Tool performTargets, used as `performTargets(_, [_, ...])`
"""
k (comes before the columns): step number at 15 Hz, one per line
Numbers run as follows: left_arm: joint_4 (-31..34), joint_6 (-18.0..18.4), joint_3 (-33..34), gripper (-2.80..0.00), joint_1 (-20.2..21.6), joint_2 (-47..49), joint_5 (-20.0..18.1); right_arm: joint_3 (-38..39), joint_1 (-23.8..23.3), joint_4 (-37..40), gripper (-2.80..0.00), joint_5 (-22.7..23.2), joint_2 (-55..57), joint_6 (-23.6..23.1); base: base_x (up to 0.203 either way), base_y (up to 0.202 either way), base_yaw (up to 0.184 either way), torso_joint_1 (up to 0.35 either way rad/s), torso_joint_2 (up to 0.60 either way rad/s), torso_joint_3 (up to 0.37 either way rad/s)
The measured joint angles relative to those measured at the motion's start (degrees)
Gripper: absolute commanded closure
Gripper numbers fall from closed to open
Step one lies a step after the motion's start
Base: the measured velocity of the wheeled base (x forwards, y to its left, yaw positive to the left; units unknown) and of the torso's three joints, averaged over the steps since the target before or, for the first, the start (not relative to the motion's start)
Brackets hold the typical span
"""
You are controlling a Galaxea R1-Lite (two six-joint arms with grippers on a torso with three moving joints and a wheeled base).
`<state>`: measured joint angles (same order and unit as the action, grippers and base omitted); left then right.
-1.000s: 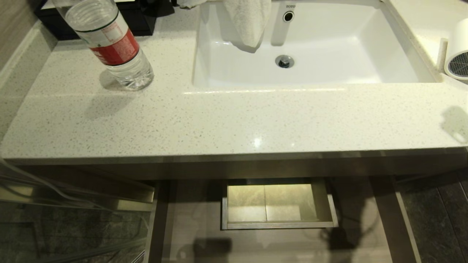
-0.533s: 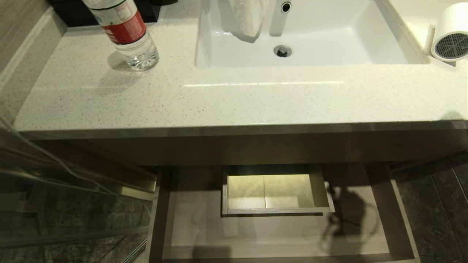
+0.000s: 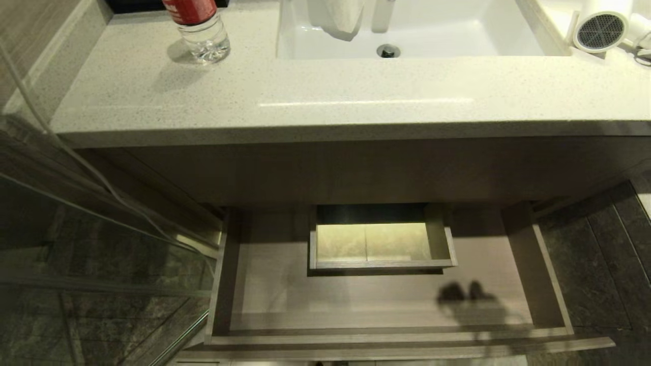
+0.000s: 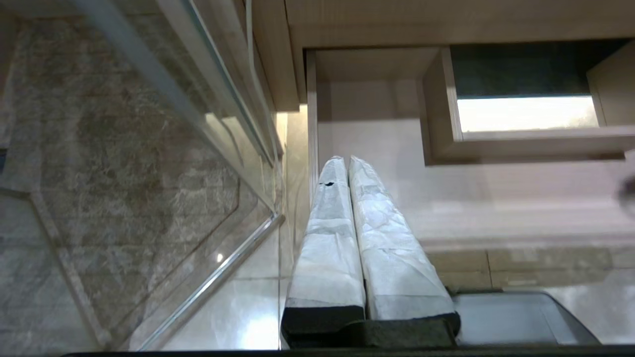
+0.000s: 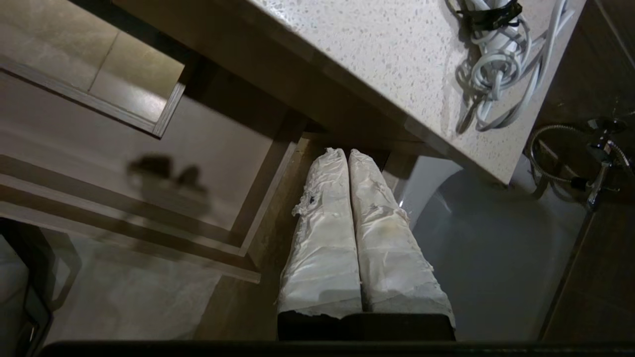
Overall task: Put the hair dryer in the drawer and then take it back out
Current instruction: Close the drawer
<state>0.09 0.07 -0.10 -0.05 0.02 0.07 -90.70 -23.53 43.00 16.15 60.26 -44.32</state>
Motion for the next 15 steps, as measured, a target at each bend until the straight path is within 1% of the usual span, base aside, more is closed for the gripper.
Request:
performTargets(6, [0.02, 0.02, 0.0, 0.0, 0.0, 0.0, 0.0, 1.11, 0.07, 0.17, 0.0, -0.23, -0.52, 0.03, 0.0, 0.0, 0.0, -0.293, 0.01, -0.28])
performTargets(8, [0.01, 0.02, 0.0, 0.0, 0.0, 0.0, 0.0, 2.07, 0.07, 0.46, 0.0, -0.04, -0.73, 0.01, 0.0, 0.0, 0.0, -0.105, 0.0, -0.116])
performTargets(11, [0.02, 0.02, -0.01, 0.0, 0.0, 0.0, 0.02, 2.89, 0.07, -0.14, 0.0, -0.09, -0.95, 0.1, 0.0, 0.0, 0.0, -0.152, 0.24, 0.083])
performTargets(15, [0.02, 0.03, 0.02, 0.0, 0.0, 0.0, -0.02, 5.33, 0.07, -1.66, 0.0, -0.12, -2.43, 0.1, 0.0, 0.0, 0.0, -0.263, 0.49, 0.22])
